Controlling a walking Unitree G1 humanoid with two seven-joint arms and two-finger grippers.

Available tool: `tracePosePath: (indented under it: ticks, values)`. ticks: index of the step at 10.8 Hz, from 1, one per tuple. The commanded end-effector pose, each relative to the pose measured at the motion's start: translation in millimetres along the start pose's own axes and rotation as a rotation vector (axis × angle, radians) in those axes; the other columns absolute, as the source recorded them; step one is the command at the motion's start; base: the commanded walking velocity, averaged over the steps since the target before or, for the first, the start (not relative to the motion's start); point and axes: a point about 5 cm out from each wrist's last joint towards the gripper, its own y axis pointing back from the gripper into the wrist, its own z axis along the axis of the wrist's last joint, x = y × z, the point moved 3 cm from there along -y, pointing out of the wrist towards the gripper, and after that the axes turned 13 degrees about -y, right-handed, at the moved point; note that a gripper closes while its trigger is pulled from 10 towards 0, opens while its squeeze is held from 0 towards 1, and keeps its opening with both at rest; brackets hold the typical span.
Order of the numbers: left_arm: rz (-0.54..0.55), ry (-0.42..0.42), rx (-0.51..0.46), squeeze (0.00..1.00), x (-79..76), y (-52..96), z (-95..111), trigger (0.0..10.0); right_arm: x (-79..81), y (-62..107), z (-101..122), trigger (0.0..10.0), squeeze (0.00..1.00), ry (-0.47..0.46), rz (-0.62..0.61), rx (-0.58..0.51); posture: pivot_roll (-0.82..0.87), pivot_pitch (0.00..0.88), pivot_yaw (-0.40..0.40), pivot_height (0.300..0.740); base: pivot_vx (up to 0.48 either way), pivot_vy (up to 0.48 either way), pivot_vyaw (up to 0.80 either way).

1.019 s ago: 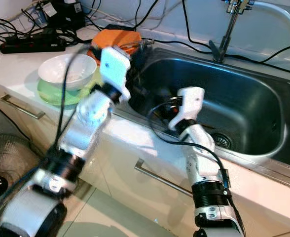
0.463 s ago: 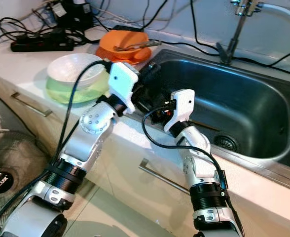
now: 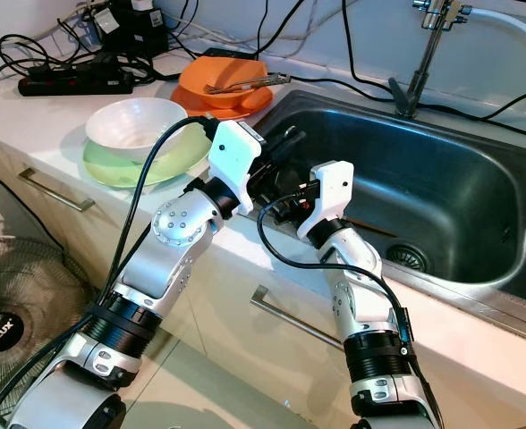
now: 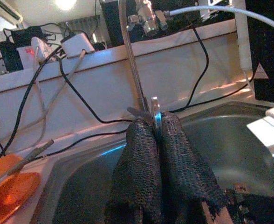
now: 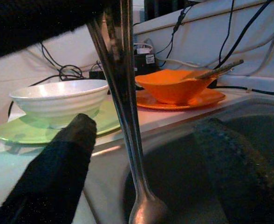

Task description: Kitchen organization

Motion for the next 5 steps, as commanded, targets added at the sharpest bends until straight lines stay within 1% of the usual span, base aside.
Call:
tracePosePath:
  ticks: [1,5]
  values:
    - [0.000,0.006,-0.018,0.00,1.2,-0.1,5.2,10.0,3.4,-3.4,4.5,0.0,0.00,0.014,0.012,-0.022,0.12,0.036,0.019,0.740,0.000,0.000,0.00]
    - [0.021,-0.009,-0.010,0.00,6.1,-0.4,5.7,10.0,4.6,-3.4,2.7,0.0,0.00,0.019,0.018,-0.015,0.12,0.047,0.019,0.740,0.000,0.000,0.00]
